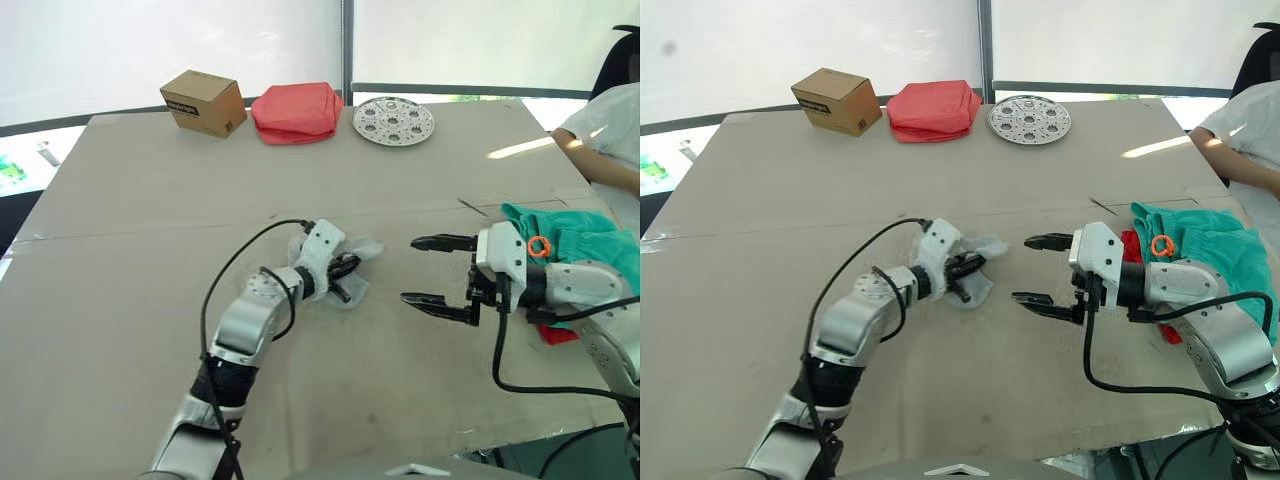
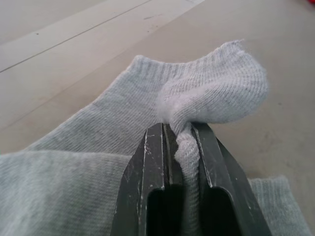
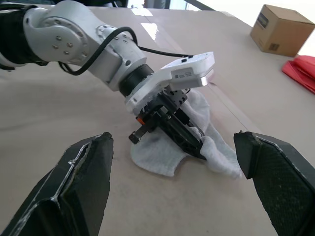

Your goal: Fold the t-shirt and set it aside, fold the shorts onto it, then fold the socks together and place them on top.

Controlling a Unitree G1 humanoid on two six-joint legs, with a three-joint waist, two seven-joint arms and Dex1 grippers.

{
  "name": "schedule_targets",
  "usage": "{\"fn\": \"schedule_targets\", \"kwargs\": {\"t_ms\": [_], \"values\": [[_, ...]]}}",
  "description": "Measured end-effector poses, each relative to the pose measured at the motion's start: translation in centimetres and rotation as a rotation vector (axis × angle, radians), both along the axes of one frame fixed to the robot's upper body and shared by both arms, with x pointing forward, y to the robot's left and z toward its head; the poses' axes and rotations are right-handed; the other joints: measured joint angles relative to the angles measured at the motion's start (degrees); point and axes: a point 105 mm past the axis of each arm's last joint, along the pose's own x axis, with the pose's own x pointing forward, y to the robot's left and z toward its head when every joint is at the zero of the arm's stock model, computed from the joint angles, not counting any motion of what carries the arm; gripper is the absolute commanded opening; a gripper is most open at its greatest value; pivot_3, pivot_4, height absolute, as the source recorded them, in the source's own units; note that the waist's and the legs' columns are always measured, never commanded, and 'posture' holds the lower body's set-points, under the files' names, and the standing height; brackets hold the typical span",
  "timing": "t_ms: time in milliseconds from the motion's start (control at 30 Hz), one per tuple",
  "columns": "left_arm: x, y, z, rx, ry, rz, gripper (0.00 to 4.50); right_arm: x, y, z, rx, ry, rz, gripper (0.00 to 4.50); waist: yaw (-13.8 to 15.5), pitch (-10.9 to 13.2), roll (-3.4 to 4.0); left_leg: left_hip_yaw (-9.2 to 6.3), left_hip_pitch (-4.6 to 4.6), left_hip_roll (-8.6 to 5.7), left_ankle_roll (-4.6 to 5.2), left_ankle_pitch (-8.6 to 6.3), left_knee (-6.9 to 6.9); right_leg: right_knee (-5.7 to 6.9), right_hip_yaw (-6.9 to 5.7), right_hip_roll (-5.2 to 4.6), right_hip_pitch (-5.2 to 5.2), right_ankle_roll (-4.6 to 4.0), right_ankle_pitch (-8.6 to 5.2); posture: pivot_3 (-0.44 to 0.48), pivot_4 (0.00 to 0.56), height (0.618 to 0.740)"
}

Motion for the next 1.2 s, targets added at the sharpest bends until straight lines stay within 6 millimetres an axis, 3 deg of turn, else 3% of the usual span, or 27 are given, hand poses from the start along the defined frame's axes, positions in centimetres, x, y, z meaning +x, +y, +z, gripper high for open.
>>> {"fn": "schedule_targets", "kwargs": {"t_ms": [133,267,300,400,533,700,833,933,1033,1133,1200], "values": [[-0.8,0.4,0.4,-0.062,0.035,0.012,2.85,0.5,-0.3,-0.3,-0.010,0.003,-0.062,4.16,-0.2,0.0,-0.02,0.06,0.06,0.05,0.00,0.00,0.03,0.00,0.21,-0.05,-0.03,0.17,-0.10,0.000,0.150,0.740],[-1.3,2.5,1.6,-0.140,0.053,0.016,2.85,1.7,-0.7,-0.7,-0.010,-0.004,-0.155,4.16,-0.2,0.1,0.03,0.04,0.05,0.03,-0.02,0.01,0.02,0.05,0.27,0.01,-0.14,0.16,-0.09,0.000,0.150,0.740],[-1.9,4.2,3.4,-0.217,0.047,-0.031,2.85,3.1,-0.4,-0.6,0.028,0.005,-0.230,4.16,-0.3,0.1,0.02,0.05,0.05,0.05,-0.04,0.02,0.03,0.05,0.28,0.03,-0.16,0.07,-0.04,0.000,0.150,0.740],[-2.3,6.6,5.0,-0.242,0.026,-0.057,2.85,5.2,0.0,-1.1,0.072,0.051,-0.345,4.16,-0.2,0.1,0.03,0.06,0.03,0.03,-0.06,0.03,0.01,0.04,0.29,0.06,-0.18,-0.02,0.01,0.000,0.150,0.740],[-1.8,9.8,4.4,-0.132,-0.015,-0.027,2.85,6.6,2.2,-3.1,0.018,0.152,-0.356,4.16,-0.2,0.2,0.13,0.08,0.00,-0.04,-0.07,0.04,-0.01,0.03,0.31,0.04,-0.21,-0.05,0.02,0.000,0.150,0.740],[-1.7,10.8,2.7,-0.071,-0.049,-0.015,2.85,6.0,4.6,-3.7,-0.029,0.176,-0.244,4.16,0.0,0.2,0.13,0.04,-0.15,-0.03,-0.07,0.03,-0.02,-0.10,0.28,-0.07,-0.21,-0.06,0.04,0.000,0.150,0.740],[-2.9,10.0,2.6,-0.065,-0.067,-0.147,2.85,4.9,6.2,-4.2,-0.062,0.166,-0.098,4.16,-0.3,0.2,0.15,0.09,-0.13,-0.03,-0.05,0.02,-0.03,-0.13,0.28,-0.09,-0.22,-0.04,0.04,0.000,0.150,0.740],[-3.7,10.0,2.6,-0.038,-0.069,-0.217,2.85,5.2,6.3,-4.4,-0.088,0.170,-0.062,4.16,-0.4,0.2,0.18,0.09,-0.08,0.00,-0.06,0.03,-0.03,-0.06,0.27,-0.06,-0.24,-0.04,0.03,0.000,0.150,0.740],[-3.2,10.1,2.8,-0.040,-0.077,-0.188,2.85,5.2,6.8,-4.8,-0.105,0.192,-0.033,4.16,-0.3,0.2,0.18,0.07,-0.05,0.03,-0.08,0.04,-0.02,0.01,0.27,-0.05,-0.23,-0.03,0.03,0.000,0.150,0.740],[-1.5,9.9,3.9,-0.088,-0.086,-0.127,2.90,6.0,7.7,-5.3,-0.119,0.230,-0.033,3.29,-0.2,0.3,0.11,0.06,-0.07,-0.03,-0.10,0.06,0.04,0.07,0.27,-0.03,-0.22,-0.02,0.04,0.000,0.150,0.740],[-0.5,9.7,5.4,-0.107,-0.104,-0.109,2.90,6.7,7.9,-5.5,-0.134,0.242,-0.049,2.30,-0.2,0.2,0.06,0.07,-0.07,-0.06,-0.11,0.06,0.04,0.06,0.27,-0.02,-0.21,-0.03,0.04,0.000,0.150,0.740]]}}
